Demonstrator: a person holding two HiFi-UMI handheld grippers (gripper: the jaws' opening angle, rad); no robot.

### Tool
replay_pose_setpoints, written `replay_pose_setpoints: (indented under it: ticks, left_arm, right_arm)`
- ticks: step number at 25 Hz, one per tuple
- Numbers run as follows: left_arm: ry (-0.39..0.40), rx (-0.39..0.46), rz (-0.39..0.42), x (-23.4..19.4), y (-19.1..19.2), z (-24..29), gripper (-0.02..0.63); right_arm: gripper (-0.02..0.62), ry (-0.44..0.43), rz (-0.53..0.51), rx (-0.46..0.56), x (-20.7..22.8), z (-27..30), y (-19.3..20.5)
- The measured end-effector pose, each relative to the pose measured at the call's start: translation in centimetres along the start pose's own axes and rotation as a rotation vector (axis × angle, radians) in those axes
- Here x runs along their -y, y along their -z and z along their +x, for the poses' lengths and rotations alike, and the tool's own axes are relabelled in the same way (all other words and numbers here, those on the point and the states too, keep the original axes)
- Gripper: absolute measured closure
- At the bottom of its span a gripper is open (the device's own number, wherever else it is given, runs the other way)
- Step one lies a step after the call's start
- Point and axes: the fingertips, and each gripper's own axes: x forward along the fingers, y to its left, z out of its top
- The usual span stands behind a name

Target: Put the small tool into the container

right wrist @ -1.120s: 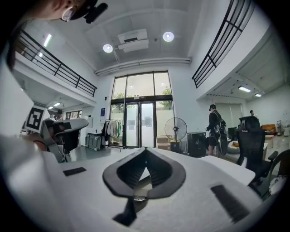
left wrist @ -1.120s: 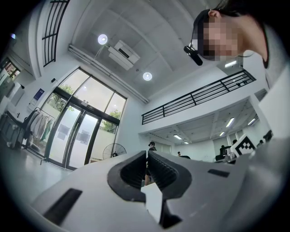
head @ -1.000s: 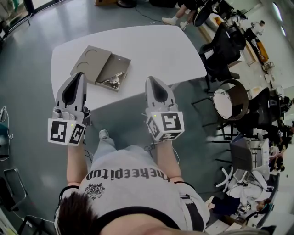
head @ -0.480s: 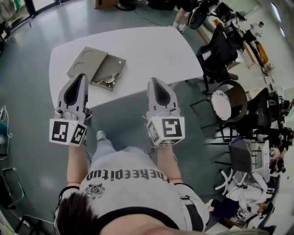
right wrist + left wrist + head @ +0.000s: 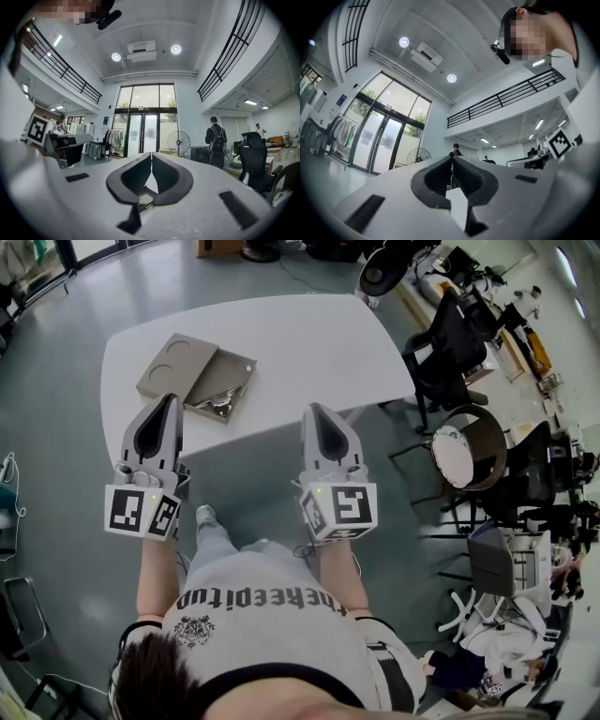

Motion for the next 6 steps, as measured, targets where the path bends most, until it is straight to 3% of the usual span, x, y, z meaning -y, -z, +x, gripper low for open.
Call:
replay_pose_setpoints:
  ticks: [6]
  left_arm:
    - [0.004, -0.01, -0.001, 0.12, 0.16, -0.12, 0.591]
  right_arm:
    - [0.594, 0.004, 0.01, 0.002, -0.14, -0.08, 0.17]
